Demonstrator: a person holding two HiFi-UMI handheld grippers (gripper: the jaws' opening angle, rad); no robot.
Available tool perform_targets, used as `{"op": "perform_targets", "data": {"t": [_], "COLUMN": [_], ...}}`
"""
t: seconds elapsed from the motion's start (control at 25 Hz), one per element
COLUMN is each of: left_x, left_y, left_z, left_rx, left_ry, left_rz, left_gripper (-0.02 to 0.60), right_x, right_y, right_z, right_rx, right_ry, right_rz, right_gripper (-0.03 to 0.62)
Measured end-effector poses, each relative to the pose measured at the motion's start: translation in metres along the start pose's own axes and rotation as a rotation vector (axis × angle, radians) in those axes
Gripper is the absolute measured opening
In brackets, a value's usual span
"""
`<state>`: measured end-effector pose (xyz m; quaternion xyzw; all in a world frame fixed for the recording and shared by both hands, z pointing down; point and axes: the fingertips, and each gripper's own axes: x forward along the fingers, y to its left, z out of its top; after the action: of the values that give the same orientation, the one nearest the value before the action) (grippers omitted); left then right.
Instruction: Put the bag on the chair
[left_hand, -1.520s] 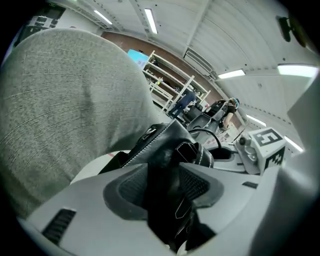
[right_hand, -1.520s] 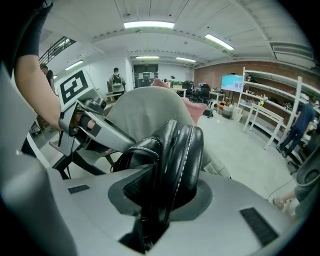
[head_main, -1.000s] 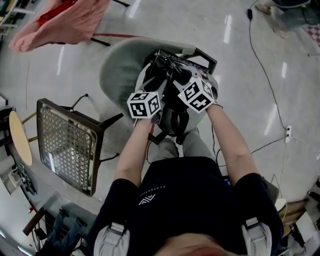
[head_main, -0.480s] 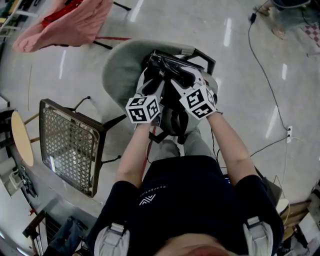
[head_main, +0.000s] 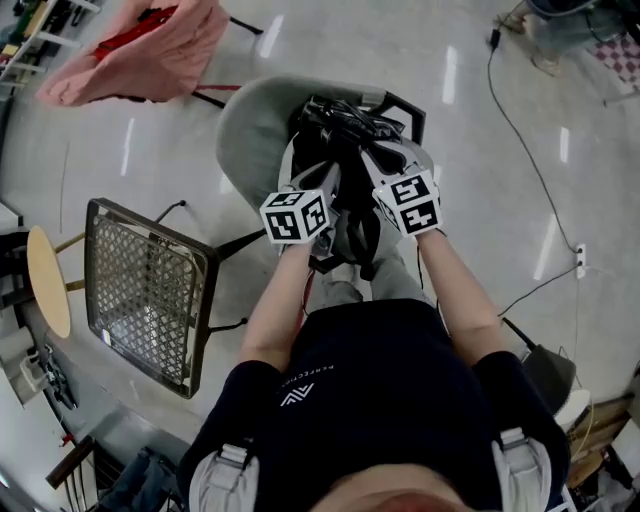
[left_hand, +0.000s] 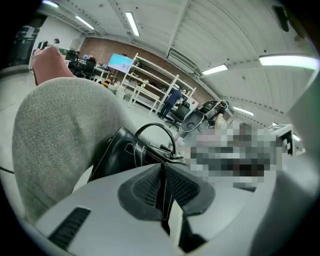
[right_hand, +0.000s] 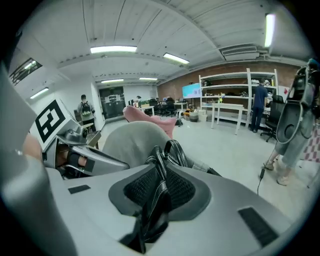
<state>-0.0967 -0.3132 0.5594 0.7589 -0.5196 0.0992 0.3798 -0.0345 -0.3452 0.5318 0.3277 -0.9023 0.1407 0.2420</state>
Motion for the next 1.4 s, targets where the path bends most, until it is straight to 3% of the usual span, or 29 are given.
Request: {"op": "perform_targets", "data": {"t": [0.28, 0.96, 1.4], "left_x": [-0.026, -0.092, -0.111], "left_y": [-0.025, -0.063, -0.066], "left_z": [-0.008, -0.058, -0.104], "left_rx": [0.016, 0.092, 0.153], "left_ry": [0.012, 0.038, 0.117], "left_rz": [-0.037, -0.103, -0.117], "left_gripper": [0.031, 0.026, 0.026], "right_x": [-0.036, -0.103, -0.121], "right_y": [0.02, 0.097, 0.121], "right_z": [-0.005, -0.055, -0.093], "right_rx": [0.104, 0.167, 0.307], "right_ry": [-0.025, -0.013, -0.005], "right_rz": [-0.02, -0.05, -0.094], "right_gripper": [0.064, 0.052, 0.048]}}
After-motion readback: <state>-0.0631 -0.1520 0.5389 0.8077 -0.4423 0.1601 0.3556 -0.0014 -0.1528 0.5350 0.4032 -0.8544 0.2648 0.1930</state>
